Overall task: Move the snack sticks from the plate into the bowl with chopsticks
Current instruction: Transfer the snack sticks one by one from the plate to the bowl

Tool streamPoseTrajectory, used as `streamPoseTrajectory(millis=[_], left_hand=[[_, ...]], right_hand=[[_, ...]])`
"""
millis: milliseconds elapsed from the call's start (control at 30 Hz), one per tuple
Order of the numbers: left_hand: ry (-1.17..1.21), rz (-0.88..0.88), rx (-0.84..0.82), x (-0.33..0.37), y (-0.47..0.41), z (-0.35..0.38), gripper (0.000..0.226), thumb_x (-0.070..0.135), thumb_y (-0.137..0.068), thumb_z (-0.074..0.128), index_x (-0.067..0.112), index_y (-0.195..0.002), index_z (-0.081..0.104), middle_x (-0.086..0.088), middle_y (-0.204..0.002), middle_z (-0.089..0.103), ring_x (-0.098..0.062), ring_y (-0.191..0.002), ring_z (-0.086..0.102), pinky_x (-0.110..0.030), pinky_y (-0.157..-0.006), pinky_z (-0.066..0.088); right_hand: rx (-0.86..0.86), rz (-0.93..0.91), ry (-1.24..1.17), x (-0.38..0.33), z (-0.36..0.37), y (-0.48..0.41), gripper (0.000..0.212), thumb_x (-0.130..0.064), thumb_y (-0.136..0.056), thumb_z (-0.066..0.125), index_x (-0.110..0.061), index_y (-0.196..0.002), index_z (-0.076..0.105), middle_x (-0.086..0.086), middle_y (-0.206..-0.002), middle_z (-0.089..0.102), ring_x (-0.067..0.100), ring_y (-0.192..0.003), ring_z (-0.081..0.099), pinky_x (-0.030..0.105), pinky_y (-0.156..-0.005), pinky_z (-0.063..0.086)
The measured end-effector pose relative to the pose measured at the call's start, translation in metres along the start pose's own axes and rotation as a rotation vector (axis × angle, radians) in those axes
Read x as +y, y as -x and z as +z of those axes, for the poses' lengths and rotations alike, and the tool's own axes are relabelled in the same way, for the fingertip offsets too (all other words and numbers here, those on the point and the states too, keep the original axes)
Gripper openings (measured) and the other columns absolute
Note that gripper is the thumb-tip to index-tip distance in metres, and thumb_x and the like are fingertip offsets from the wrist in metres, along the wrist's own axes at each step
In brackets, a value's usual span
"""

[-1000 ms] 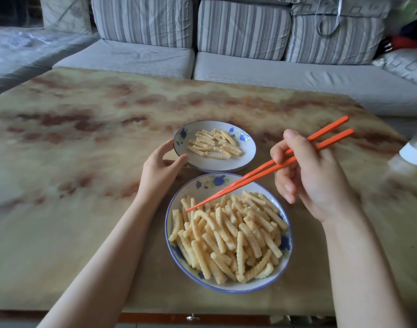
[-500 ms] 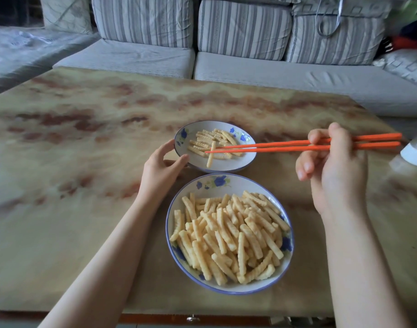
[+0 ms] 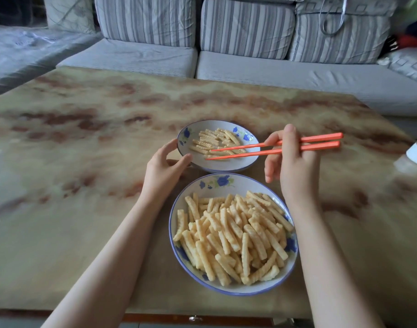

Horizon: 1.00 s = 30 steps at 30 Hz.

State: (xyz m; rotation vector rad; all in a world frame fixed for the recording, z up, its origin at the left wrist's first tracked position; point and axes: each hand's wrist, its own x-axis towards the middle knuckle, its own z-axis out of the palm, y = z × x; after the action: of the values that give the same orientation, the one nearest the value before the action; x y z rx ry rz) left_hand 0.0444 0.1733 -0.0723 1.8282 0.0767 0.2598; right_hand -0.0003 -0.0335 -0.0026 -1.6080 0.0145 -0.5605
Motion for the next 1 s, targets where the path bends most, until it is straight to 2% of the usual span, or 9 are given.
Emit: streamPoseTrajectory(millis=[100,233,333,400,500,567,667,900,1000], left_hand=[[-0.012,0.01,-0.001,-0.001,0.0,0.0,0.046,0.025,-0.09,0.067,0.028,-0.135,0.057,0.003,-0.113,0.072,-0.008,-0.078,0.073,-0.02,-0.071,0.057],[-0.01,0.002,-0.007,-0.001,-0.001,0.0,0.047,0.026,-0.089,0.068,0.029,-0.135,0.057,0.003,-0.113,0.072,-0.009,-0.082,0.073,-0.031,-0.081,0.059],[-0.02,0.015,-0.004,0.0,0.0,-0.001,0.047,0.026,-0.09,0.068,0.028,-0.135,0.057,0.015,-0.11,0.07,-0.004,-0.083,0.072,-0.02,-0.079,0.056],[-0.012,0.015,-0.003,0.002,0.001,-0.001,0.046,0.024,-0.09,0.067,0.028,-0.135,0.058,0.016,-0.106,0.07,-0.005,-0.08,0.072,-0.017,-0.073,0.056],[-0.009,0.019,-0.007,0.002,0.001,-0.001,0.045,0.023,-0.091,0.067,0.028,-0.134,0.058,0.008,-0.118,0.07,-0.008,-0.079,0.073,-0.021,-0.072,0.058],[-0.012,0.025,-0.007,0.003,0.002,-0.001,0.045,0.023,-0.091,0.067,0.028,-0.134,0.057,0.009,-0.12,0.069,-0.006,-0.078,0.072,-0.021,-0.072,0.058],[-0.025,0.035,-0.005,0.004,0.002,-0.001,0.045,0.024,-0.091,0.067,0.027,-0.135,0.057,0.013,-0.122,0.067,-0.004,-0.08,0.072,-0.021,-0.074,0.058],[-0.025,0.019,-0.009,0.001,0.001,-0.001,0.045,0.025,-0.09,0.068,0.029,-0.133,0.058,0.005,-0.117,0.071,-0.007,-0.08,0.073,-0.033,-0.085,0.058],[-0.043,0.033,-0.01,0.001,0.001,-0.001,0.045,0.025,-0.089,0.067,0.028,-0.133,0.059,0.008,-0.122,0.068,-0.004,-0.086,0.071,-0.024,-0.088,0.054]], right_hand=[[0.018,0.016,-0.054,-0.005,-0.008,-0.003,0.046,-0.027,-0.104,0.035,-0.013,-0.066,0.057,0.004,-0.038,0.044,0.02,-0.031,0.038,0.018,-0.037,0.03],[-0.071,0.033,-0.124,-0.019,-0.024,-0.002,0.046,-0.026,-0.104,0.035,-0.014,-0.064,0.053,0.0,-0.034,0.04,0.019,-0.028,0.034,0.02,-0.037,0.022],[-0.199,0.047,-0.165,-0.031,-0.032,0.002,0.049,-0.024,-0.104,0.034,-0.015,-0.059,0.052,0.002,-0.033,0.037,0.017,-0.025,0.03,0.024,-0.037,0.017],[-0.283,0.053,-0.159,-0.035,-0.035,0.005,0.052,-0.024,-0.103,0.034,-0.017,-0.056,0.053,0.002,-0.033,0.035,0.016,-0.024,0.03,0.018,-0.035,0.019],[-0.379,0.058,-0.117,-0.037,-0.033,0.01,0.047,-0.032,-0.1,0.037,-0.015,-0.06,0.053,0.002,-0.032,0.035,0.016,-0.023,0.031,0.017,-0.033,0.021],[-0.424,0.074,-0.087,-0.038,-0.031,0.012,0.044,-0.04,-0.093,0.04,-0.013,-0.061,0.053,0.004,-0.032,0.036,0.018,-0.024,0.032,0.016,-0.034,0.025],[-0.469,0.079,-0.072,-0.04,-0.028,0.014,0.043,-0.041,-0.091,0.04,-0.012,-0.062,0.052,0.004,-0.032,0.039,0.019,-0.024,0.034,0.015,-0.034,0.028],[-0.341,0.073,-0.138,-0.036,-0.028,0.009,0.053,-0.026,-0.104,0.034,-0.019,-0.055,0.055,0.006,-0.036,0.038,0.018,-0.024,0.034,0.017,-0.034,0.028],[-0.223,0.034,-0.172,-0.037,-0.032,0.006,0.051,-0.023,-0.104,0.033,-0.016,-0.058,0.052,0.004,-0.036,0.038,0.018,-0.024,0.033,0.02,-0.035,0.025]])
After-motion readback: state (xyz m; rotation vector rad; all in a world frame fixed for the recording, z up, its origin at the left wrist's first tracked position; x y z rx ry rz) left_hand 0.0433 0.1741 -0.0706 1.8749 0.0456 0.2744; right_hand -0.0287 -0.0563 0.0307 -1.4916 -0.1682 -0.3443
